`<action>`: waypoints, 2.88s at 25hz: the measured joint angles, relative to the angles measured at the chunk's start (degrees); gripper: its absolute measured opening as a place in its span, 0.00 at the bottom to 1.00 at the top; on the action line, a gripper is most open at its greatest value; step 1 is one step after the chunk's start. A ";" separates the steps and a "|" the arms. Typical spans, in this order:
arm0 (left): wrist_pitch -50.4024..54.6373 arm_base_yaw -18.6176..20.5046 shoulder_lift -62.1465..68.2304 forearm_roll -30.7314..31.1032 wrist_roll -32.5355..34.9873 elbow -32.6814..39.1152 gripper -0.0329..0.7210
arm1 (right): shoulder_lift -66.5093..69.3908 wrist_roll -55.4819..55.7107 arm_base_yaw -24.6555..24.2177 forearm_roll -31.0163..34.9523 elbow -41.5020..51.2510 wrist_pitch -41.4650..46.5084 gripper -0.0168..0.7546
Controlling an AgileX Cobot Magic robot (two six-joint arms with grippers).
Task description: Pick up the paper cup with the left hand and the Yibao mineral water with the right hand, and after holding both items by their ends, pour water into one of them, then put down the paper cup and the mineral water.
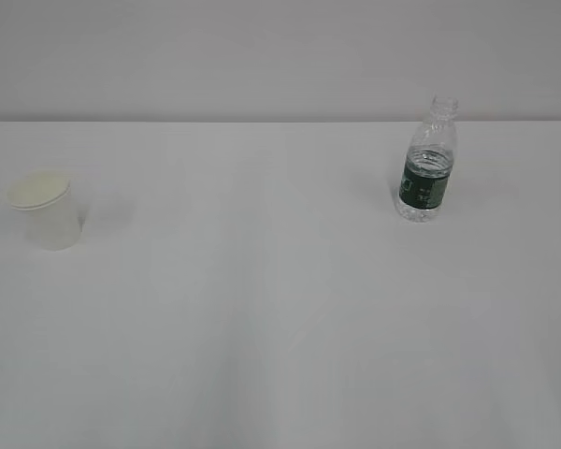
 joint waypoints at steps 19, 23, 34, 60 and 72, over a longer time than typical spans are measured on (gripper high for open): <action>0.00 0.00 0.00 0.00 0.00 0.00 0.86 | 0.00 0.00 0.00 0.00 0.00 0.00 0.76; 0.00 0.00 0.00 0.00 0.00 0.00 0.84 | 0.00 0.00 0.00 0.00 0.00 0.00 0.76; 0.00 0.00 0.00 0.00 0.00 0.00 0.83 | 0.00 0.00 0.00 0.00 0.00 0.00 0.76; -21.70 0.00 16.49 -7.23 0.00 -1.80 0.83 | 13.45 -0.66 0.00 7.25 -2.03 -19.93 0.76; -34.38 0.00 27.32 -7.72 0.92 1.61 0.83 | 21.19 -7.91 0.00 12.40 7.22 -41.92 0.76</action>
